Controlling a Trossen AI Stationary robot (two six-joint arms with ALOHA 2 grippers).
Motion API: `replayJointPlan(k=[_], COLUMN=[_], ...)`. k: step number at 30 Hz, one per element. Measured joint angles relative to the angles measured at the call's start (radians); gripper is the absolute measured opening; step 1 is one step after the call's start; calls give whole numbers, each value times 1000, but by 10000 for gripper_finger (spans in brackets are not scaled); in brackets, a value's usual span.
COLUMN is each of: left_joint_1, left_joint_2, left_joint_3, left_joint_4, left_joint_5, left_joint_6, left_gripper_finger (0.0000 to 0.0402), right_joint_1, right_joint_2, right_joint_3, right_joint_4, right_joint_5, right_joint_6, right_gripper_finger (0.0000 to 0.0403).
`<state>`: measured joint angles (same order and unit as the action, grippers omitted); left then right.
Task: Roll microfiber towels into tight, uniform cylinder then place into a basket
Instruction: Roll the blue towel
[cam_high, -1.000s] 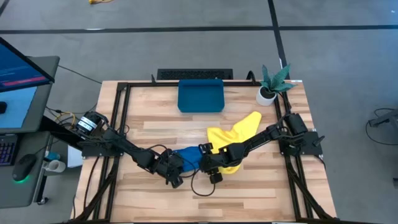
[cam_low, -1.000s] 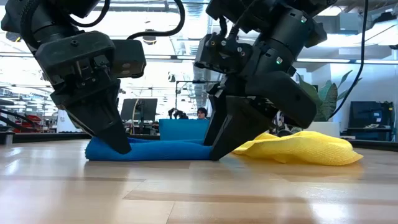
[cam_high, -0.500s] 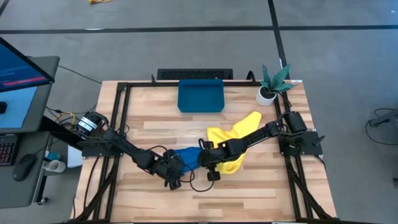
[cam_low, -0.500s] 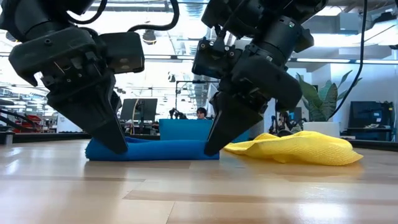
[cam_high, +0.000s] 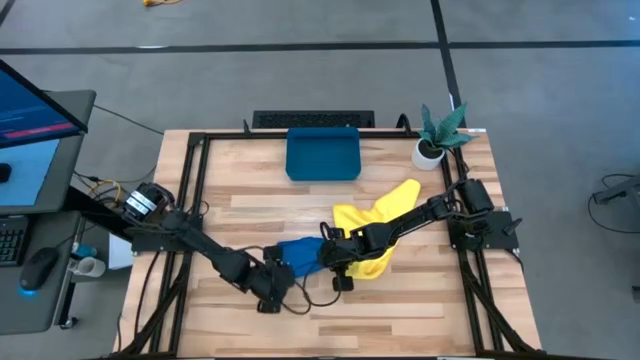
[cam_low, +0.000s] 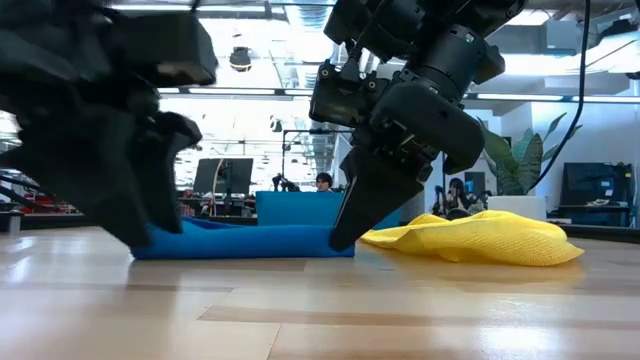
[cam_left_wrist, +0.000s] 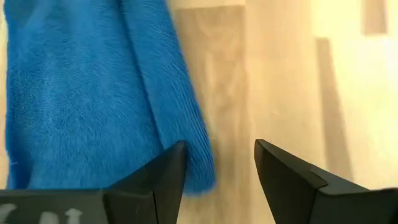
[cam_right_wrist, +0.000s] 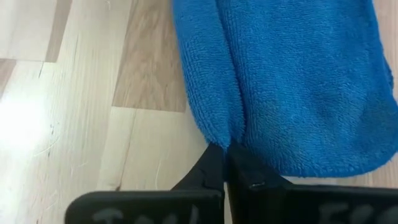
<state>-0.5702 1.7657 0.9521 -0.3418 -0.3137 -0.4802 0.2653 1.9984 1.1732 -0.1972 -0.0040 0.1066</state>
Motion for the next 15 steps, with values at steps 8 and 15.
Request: replayJointPlan(k=[8, 15], left_joint_1=[-88, -72], left_joint_2=[-1, 7], left_joint_3=[77, 56], left_joint_4=[-94, -86], left_joint_5=[-146, -200], left_joint_6=[69, 58], left_gripper_finger=[181, 181], right_joint_1=[0, 0], right_joint_2=[0, 0], right_joint_3=[-1, -1], right_joint_4=[0, 2], right_joint_5=[0, 0], right_joint_6=[8, 18], right_gripper_finger=[27, 18])
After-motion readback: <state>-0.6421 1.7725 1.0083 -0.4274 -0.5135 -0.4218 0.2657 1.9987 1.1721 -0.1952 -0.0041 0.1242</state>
